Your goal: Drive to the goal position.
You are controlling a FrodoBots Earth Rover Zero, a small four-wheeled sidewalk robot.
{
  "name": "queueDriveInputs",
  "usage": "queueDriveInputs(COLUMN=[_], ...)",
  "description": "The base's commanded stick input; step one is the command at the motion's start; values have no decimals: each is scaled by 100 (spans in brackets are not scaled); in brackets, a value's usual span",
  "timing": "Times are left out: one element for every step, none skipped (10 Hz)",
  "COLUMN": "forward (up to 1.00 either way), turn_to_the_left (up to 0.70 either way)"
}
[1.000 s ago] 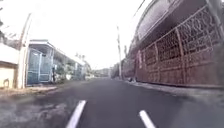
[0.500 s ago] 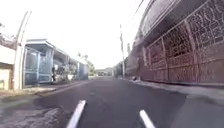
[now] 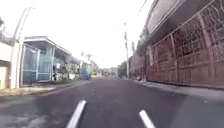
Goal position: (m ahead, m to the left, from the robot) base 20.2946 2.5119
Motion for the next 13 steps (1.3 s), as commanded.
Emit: queueDriveInputs(forward=[85, 85, 85, 85, 85, 85, 85, 85, 85, 85, 85, 85, 85], turn_to_the_left=[-7, -17, -34, -34, -34, -34, -34, -34, -34, -34, -17, -4, 0])
